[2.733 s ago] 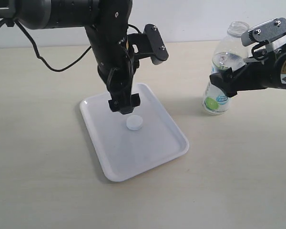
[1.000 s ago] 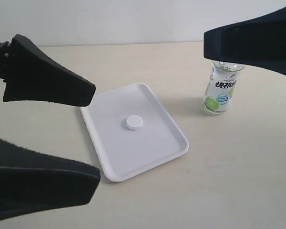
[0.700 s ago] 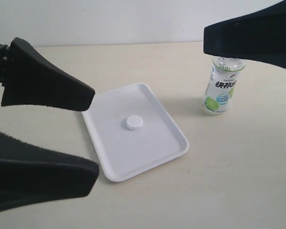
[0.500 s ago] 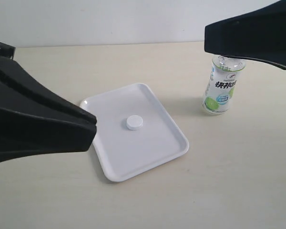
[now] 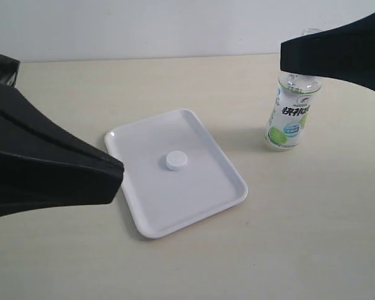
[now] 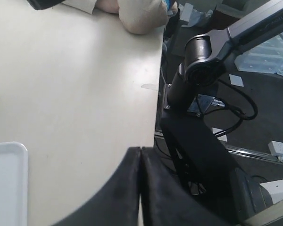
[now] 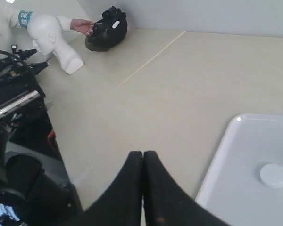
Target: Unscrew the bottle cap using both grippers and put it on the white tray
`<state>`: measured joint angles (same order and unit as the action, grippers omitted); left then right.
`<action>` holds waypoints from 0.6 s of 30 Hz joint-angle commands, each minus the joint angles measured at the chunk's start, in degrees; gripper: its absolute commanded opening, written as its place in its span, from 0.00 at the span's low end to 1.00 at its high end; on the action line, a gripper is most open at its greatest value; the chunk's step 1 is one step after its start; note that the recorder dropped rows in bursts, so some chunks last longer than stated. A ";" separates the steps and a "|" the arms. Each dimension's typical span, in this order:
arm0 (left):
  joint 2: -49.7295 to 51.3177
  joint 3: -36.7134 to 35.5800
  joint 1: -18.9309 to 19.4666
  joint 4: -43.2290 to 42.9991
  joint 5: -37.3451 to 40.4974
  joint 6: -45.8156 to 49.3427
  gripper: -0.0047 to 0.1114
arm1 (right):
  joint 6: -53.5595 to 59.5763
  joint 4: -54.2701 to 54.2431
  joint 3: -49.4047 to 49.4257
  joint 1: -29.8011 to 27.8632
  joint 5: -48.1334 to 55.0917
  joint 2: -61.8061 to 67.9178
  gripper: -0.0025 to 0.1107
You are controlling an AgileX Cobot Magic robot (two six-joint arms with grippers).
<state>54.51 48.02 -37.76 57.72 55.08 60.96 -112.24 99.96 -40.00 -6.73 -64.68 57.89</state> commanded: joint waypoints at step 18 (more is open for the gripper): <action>-41.61 -37.73 0.13 25.09 -65.84 9.04 0.04 | 36.37 -31.33 34.91 -0.23 46.91 -42.43 0.02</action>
<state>16.03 12.66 -37.76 82.32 -4.83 72.78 -86.40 78.93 -7.90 -6.73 -19.70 17.44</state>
